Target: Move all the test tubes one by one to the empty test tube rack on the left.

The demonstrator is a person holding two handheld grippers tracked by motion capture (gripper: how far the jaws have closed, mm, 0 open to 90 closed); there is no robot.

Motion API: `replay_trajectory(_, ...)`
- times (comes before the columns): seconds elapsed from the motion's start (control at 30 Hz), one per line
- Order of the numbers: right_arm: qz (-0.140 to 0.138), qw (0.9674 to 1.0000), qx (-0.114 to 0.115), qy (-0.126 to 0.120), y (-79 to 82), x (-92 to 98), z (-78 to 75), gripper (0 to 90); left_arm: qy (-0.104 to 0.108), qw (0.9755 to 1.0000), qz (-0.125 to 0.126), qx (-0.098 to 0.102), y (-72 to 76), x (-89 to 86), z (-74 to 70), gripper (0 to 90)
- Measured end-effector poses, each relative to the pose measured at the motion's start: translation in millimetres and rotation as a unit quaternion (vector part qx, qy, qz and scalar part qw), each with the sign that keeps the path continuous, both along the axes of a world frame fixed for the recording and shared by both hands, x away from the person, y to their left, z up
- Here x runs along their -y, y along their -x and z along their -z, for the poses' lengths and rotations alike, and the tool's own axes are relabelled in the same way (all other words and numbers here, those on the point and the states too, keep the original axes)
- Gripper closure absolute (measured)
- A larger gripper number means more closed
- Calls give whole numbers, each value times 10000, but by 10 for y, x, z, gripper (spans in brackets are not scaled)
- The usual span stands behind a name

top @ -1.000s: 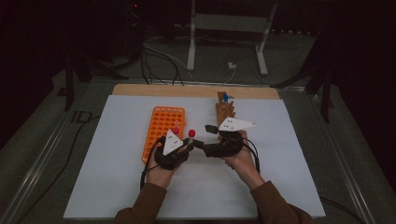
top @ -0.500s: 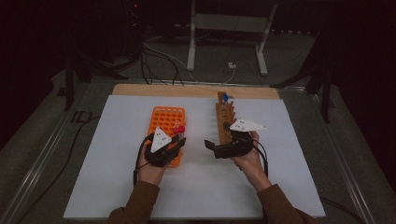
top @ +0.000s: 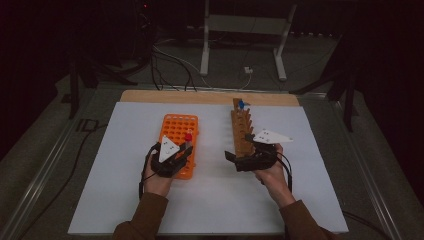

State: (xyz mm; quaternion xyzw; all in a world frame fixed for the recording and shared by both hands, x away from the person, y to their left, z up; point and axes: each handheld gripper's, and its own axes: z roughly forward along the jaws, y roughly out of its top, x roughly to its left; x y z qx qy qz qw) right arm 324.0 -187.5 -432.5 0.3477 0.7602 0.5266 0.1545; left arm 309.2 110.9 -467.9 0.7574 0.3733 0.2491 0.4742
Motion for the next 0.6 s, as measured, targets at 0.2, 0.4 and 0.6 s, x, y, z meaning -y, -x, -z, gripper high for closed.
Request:
replay_trajectory(0.2,18,10000,-19,-8,4,22,13,0,-96,9998,-69,-136,-8,-25,66,744)
replay_trajectory(0.4,12,10000,-25,0,4,20,22,0,-215,9992,-92,-315,-11,4,148,744)
replay_trajectory(0.6,0,10000,-36,18,6,7,32,0,-337,9982,-150,-470,-33,35,204,745)
